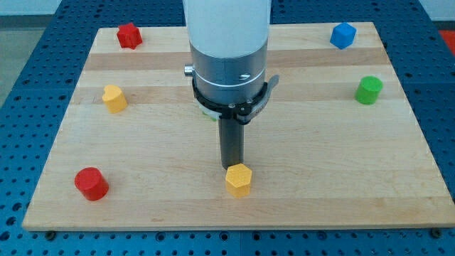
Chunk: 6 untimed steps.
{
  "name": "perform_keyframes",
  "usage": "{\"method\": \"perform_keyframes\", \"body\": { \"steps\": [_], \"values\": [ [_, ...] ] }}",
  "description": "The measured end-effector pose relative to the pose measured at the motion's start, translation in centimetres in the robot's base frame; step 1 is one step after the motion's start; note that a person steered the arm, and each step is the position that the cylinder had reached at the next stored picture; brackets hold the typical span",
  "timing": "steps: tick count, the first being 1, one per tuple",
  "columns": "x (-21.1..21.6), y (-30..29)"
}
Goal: Move the green star vertically below the green circle
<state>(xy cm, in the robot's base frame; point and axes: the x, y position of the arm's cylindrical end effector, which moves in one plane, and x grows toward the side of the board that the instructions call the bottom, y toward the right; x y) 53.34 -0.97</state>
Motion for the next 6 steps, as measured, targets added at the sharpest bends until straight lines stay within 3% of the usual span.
{"method": "perform_keyframes", "body": {
  "steps": [2,3,6],
  "values": [
    [-0.8,-3.9],
    [1.6,-5.2],
    [3.3,-4.6]
  ]
}}
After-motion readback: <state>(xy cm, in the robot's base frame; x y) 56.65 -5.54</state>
